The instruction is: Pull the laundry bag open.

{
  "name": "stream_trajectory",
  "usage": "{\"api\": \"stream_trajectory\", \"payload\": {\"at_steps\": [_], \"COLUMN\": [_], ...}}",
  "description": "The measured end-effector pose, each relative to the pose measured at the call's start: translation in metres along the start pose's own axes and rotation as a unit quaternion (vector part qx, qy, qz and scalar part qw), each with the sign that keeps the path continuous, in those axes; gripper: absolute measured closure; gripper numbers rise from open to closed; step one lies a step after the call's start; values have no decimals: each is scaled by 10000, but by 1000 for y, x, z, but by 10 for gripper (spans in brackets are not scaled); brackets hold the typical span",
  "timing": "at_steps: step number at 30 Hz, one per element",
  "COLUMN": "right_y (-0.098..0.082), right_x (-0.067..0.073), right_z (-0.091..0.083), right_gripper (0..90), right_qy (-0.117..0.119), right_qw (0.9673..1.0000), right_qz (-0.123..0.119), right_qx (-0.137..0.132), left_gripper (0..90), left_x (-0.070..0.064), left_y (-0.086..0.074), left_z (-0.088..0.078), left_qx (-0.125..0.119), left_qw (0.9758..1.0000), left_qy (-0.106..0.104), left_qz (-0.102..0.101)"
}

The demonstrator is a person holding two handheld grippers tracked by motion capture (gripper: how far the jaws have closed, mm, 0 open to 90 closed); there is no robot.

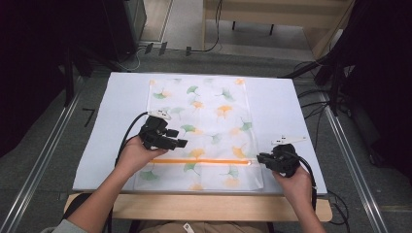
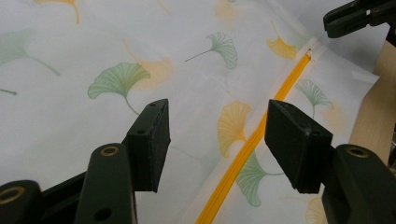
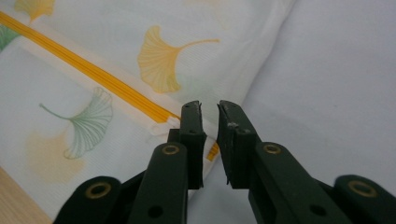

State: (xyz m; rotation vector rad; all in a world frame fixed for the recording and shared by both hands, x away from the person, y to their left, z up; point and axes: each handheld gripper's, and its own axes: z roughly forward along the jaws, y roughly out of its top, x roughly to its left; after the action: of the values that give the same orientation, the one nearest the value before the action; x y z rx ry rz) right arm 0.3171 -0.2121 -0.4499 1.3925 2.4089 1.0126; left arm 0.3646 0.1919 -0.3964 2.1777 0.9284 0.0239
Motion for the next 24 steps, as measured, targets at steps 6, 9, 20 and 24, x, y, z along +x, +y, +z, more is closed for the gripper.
{"api": "stream_trajectory", "payload": {"at_steps": [6, 9, 20, 24], "right_y": [-5, -8, -9, -6], "right_x": [-1, 0, 5, 11], "right_z": [3, 6, 16, 21], "right_gripper": [688, 677, 604, 623], "right_qy": [8, 0, -76, -187], "right_qw": [9996, 9988, 9982, 9976], "right_qz": [-190, -420, -500, -583], "right_qx": [187, 239, 332, 326], "left_gripper": [418, 418, 461, 496], "left_x": [-4, -8, -15, -20], "left_y": [4, 5, 9, 10], "left_z": [6, 10, 22, 26], "left_qx": [48, 50, 111, 120], "left_qw": [10000, 9999, 9997, 9995], "left_qy": [-14, -35, -205, -252], "left_qz": [62, 82, 82, 161]}}
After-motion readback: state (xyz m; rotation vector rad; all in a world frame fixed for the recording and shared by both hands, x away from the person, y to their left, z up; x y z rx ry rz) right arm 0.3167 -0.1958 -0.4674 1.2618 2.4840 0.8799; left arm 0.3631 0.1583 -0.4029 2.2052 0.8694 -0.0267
